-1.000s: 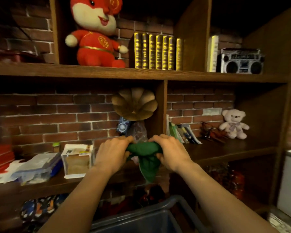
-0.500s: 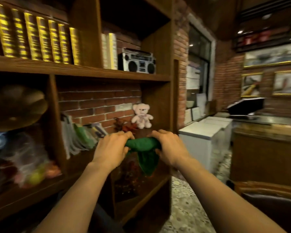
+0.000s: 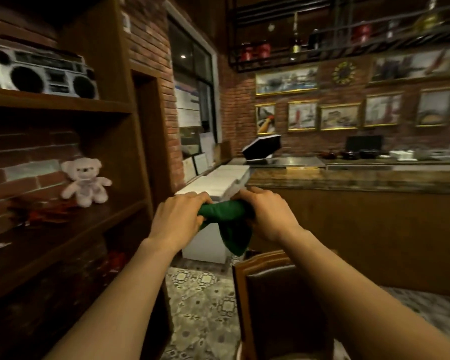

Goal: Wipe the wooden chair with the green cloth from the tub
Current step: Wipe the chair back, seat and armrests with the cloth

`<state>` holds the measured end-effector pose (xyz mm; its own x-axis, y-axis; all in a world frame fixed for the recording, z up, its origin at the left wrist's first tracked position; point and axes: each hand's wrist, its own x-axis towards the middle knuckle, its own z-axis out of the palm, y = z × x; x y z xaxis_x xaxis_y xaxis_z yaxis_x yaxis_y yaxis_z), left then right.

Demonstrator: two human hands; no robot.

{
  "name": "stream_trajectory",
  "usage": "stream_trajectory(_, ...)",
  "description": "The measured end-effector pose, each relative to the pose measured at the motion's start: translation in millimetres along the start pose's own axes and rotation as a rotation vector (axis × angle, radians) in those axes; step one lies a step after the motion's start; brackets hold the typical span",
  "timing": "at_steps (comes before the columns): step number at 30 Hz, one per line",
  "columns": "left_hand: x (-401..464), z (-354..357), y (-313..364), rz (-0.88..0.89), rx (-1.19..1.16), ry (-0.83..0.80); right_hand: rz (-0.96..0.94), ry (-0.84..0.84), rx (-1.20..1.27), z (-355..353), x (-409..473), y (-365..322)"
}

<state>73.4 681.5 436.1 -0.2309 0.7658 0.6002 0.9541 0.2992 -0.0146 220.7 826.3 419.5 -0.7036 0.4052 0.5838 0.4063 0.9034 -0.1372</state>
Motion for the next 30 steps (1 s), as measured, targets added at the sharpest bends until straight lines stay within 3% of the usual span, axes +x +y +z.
stream_trajectory(6, 38, 62, 47, 0.069, -0.063, -0.023, 0.093, 0.011, -0.016, 7, -23, 77)
stream_trajectory(12, 35, 135, 40, 0.065, -0.141, -0.108, 0.174, -0.098, 0.034, 61, -38, 104)
stream_trajectory(30, -95, 431, -48, 0.033, -0.369, -0.604, 0.513, -0.536, 0.156, 358, -135, 125)
